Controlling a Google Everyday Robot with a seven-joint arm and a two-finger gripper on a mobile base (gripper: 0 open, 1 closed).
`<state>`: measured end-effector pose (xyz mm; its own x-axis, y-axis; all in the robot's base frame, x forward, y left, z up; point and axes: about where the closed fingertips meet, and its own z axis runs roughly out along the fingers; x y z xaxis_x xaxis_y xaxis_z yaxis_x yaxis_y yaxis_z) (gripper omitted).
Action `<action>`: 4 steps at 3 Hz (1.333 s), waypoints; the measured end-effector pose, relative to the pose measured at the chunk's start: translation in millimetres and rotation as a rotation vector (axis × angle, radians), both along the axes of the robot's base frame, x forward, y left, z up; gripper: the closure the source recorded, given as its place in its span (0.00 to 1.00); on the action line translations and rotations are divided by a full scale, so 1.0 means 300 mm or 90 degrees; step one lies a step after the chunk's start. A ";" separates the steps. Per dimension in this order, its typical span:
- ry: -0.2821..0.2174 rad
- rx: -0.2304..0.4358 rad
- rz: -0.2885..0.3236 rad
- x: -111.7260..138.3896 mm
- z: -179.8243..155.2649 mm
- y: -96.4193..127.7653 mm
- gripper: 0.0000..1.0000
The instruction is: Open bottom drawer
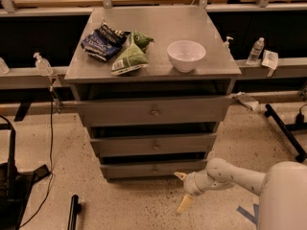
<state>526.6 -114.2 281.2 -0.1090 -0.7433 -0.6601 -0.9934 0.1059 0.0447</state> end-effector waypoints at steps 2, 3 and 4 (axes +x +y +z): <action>-0.112 -0.065 0.005 0.176 -0.137 -0.021 0.00; -0.142 -0.083 0.006 0.255 -0.180 -0.028 0.00; -0.168 -0.074 -0.004 0.325 -0.220 -0.046 0.00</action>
Offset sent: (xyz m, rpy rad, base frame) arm 0.0902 -0.0130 -0.0564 -0.1863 -0.2823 0.0116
